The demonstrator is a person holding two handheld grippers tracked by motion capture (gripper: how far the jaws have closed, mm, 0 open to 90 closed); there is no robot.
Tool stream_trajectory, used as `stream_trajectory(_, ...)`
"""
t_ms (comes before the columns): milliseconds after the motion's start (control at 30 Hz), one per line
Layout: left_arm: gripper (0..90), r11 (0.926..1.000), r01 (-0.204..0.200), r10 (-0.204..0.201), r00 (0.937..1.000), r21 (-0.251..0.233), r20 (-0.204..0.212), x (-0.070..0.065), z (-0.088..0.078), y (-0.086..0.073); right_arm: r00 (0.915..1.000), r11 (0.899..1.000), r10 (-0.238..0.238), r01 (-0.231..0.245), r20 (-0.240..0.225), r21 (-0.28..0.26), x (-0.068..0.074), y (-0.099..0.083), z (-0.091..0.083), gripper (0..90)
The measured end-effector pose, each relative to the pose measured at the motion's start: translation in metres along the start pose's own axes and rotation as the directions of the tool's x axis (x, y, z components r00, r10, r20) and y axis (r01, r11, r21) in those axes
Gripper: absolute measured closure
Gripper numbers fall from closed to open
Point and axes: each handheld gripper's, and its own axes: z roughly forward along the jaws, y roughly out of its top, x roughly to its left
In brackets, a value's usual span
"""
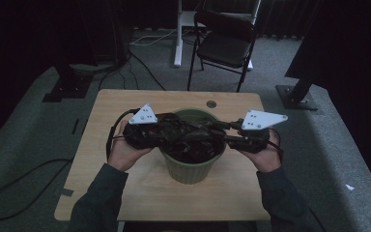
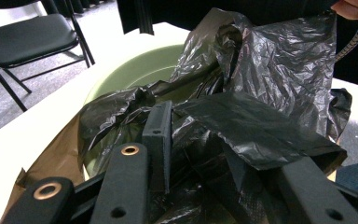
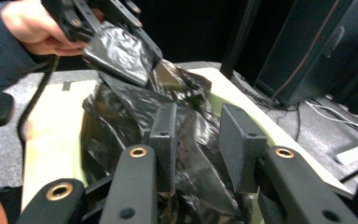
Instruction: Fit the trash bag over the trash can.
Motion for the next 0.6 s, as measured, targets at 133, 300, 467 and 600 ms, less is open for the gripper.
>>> stream_trajectory(133, 63.6, 1.0000, 0.006, -0.006, 1.0000, 0.000, -0.006, 0.001, -0.001, 0.000, 0.9996, 1.000, 0.003, -0.003, -0.028, -0.010, 0.004, 0.002, -0.002, 66.5)
stream_trajectory(300, 64.1, 0.9998, 0.018, -0.018, 0.9998, -0.001, -0.012, 0.003, -0.001, -0.001, 0.9975, 1.000, -0.011, 0.010, -0.070, -0.011, 0.011, 0.003, -0.004, 64.3)
stream_trajectory(467, 65.3, 0.9997, 0.025, -0.025, 0.9997, -0.003, -0.007, 0.006, -0.001, -0.002, 0.9957, 1.000, -0.023, 0.024, -0.090, 0.008, 0.016, 0.002, 0.001, 63.0)
stream_trajectory(600, 65.4, 0.9995, 0.030, -0.030, 0.9995, -0.005, -0.001, 0.007, -0.002, -0.004, 0.9960, 0.999, -0.020, 0.022, -0.087, 0.027, 0.014, -0.001, 0.006, 63.9)
